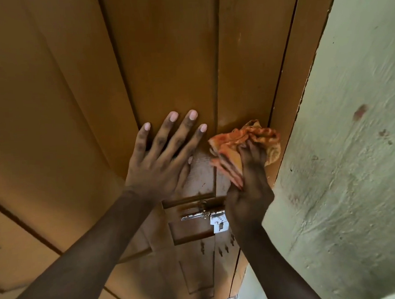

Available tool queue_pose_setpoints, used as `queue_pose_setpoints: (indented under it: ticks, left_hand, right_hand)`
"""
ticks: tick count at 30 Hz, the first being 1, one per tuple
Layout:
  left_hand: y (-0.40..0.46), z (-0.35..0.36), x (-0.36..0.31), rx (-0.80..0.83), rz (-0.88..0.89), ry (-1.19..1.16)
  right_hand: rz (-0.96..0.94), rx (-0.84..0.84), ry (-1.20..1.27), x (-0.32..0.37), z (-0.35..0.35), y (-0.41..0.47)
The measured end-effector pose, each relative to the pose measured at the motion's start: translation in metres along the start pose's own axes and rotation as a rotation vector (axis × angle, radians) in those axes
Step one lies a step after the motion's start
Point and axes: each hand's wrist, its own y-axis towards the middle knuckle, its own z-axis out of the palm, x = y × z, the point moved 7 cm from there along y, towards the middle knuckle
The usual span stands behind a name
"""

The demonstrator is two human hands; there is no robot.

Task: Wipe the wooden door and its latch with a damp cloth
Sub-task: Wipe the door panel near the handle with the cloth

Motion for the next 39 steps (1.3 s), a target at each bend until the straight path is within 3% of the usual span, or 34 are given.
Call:
queue_pose_setpoints:
  ticks: [4, 6, 10, 17, 23, 30, 35, 39]
  left_hand:
    - [0.0, -0.001, 0.0, -0.022, -0.01, 0.014]
    - [0.0, -0.001, 0.001, -0.021, -0.004, 0.02]
    - [0.001, -0.002, 0.001, -0.03, -0.008, 0.0]
    - [-0.001, -0.001, 0.001, -0.04, -0.013, 0.005]
    - [0.0, -0.002, 0.0, -0.037, -0.012, 0.024]
    - [0.0, -0.002, 0.001, -0.025, -0.012, 0.029]
    - [-0.001, -0.003, -0.001, -0.03, 0.0, 0.005]
    - [-0.001, -0.001, -0.001, -0.037, 0.001, 0.029]
  right_hand:
    - [-0.224, 0.159, -0.083, -0.01, -0.008, -0.032]
    - [-0.188, 0.168, -0.064, -0.019, -0.02, -0.048]
    - [0.063, 0.032, 0.013, -0.01, -0.014, -0.041]
    - [-0.175, 0.163, -0.086, -0.016, -0.01, -0.049]
    - [0.005, 0.009, 0.015, -0.011, -0.008, -0.022]
    - [-0.161, 0.129, -0.073, -0.026, -0.009, -0.06]
    - [0.04, -0.014, 0.033, -0.017, -0.017, -0.022]
    - [-0.211, 0.053, -0.094, 0.004, -0.006, -0.004]
